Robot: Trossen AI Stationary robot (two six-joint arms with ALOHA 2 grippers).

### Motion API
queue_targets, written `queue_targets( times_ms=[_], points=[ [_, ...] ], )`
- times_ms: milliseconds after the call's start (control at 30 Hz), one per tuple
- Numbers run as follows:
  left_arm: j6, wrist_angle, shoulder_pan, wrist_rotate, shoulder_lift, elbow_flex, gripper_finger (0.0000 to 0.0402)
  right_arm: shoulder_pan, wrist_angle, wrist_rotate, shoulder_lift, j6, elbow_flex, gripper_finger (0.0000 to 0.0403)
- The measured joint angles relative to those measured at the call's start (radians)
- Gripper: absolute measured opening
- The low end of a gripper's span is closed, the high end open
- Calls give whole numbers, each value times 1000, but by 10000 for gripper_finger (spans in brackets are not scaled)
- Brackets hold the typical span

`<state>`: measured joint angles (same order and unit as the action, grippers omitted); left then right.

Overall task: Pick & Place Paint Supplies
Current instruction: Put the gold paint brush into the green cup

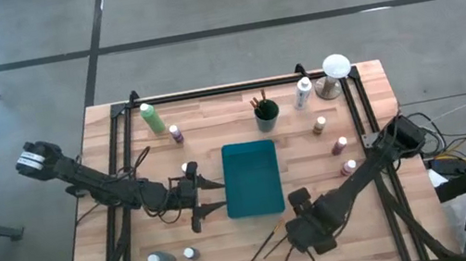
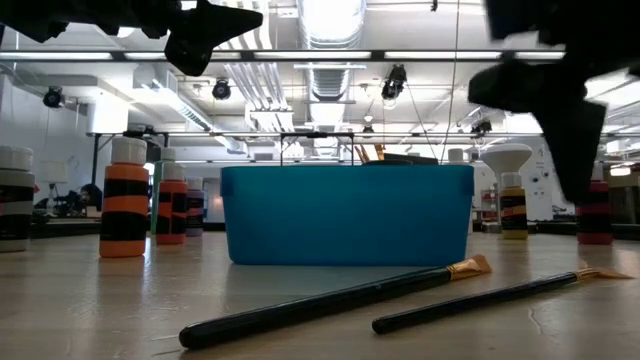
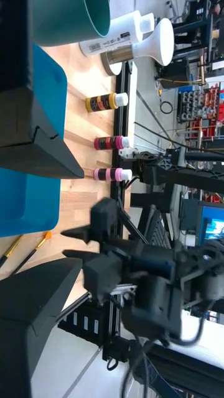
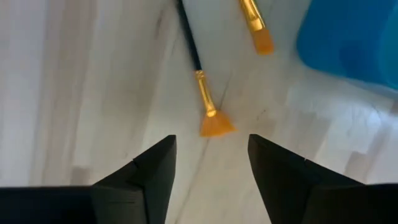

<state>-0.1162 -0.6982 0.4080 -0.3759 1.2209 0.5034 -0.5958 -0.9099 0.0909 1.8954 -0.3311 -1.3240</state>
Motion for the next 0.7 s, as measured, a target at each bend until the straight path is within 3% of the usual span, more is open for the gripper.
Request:
queue_targets(
  times_ms=[367,700],
  points=[
    [0,3,0,0,0,0,225,44,147,-46,0,57,90,172],
    [0,3,0,0,0,0,225,63,217,-58,0,61,150,176]
  ],
)
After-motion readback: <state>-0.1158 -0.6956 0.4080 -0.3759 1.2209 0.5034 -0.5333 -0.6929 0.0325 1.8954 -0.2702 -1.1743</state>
